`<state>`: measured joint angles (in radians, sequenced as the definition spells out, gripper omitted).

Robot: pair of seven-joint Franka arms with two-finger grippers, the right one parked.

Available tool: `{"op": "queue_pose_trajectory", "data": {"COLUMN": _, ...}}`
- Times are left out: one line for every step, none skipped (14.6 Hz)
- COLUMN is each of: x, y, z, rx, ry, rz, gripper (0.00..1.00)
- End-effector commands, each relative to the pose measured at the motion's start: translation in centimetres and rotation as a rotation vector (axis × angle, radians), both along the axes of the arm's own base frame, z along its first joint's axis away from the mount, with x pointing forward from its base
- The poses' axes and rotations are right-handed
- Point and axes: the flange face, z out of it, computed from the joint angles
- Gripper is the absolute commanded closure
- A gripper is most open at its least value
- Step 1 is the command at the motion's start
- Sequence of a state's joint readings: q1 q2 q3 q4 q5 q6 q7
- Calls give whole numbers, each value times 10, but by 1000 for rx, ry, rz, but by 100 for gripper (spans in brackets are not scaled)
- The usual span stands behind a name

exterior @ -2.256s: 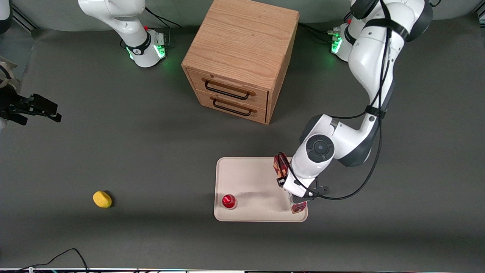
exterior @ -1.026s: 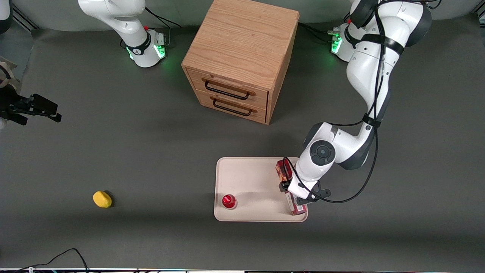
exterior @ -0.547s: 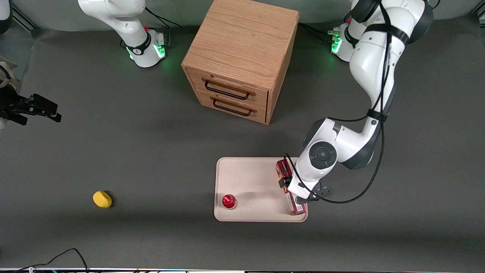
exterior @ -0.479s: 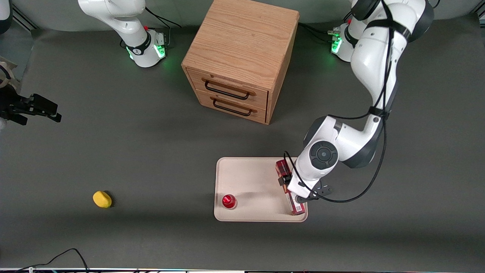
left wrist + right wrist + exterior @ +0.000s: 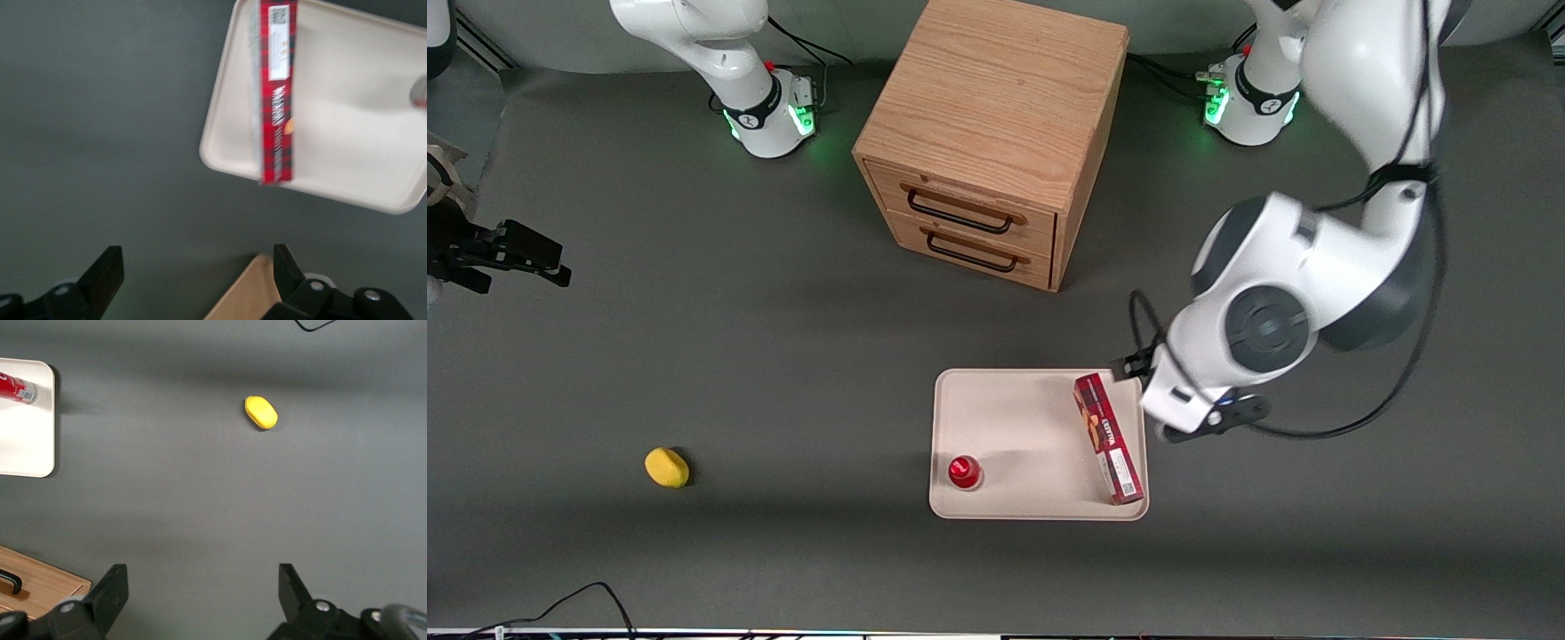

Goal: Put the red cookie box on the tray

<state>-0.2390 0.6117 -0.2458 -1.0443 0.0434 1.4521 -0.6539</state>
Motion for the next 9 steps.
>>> {"op": "queue_pose_trajectory", "data": {"x": -21, "y": 59, "z": 43, "rx": 18, "ry": 14, "rz": -106, "gripper": 0}}
{"op": "queue_pose_trajectory", "data": {"x": -32, "y": 82, "z": 54, "rx": 29, "ry": 15, "rz": -122, "gripper": 0}}
{"op": "queue_pose_trajectory", "data": {"x": -45, "y": 107, "z": 65, "rx": 31, "ry": 16, "rz": -156, "gripper": 0}}
{"op": "queue_pose_trajectory", "data": {"x": -56, "y": 129, "z": 73, "rx": 31, "ry": 18, "rz": -185, "gripper": 0}}
{"op": "queue_pose_trajectory", "data": {"x": -68, "y": 152, "z": 81, "rx": 26, "ry": 10, "rz": -196, "gripper": 0}}
{"op": "queue_pose_trajectory", "data": {"x": -79, "y": 171, "z": 89, "rx": 20, "ry": 4, "rz": -212, "gripper": 0}}
{"op": "queue_pose_trajectory", "data": {"x": -91, "y": 192, "z": 99, "rx": 7, "ry": -5, "rz": -244, "gripper": 0}}
{"op": "queue_pose_trajectory", "data": {"x": -101, "y": 212, "z": 111, "rx": -4, "ry": -16, "rz": -282, "gripper": 0}}
{"op": "queue_pose_trajectory", "data": {"x": -108, "y": 227, "z": 123, "rx": -4, "ry": -23, "rz": -311, "gripper": 0}}
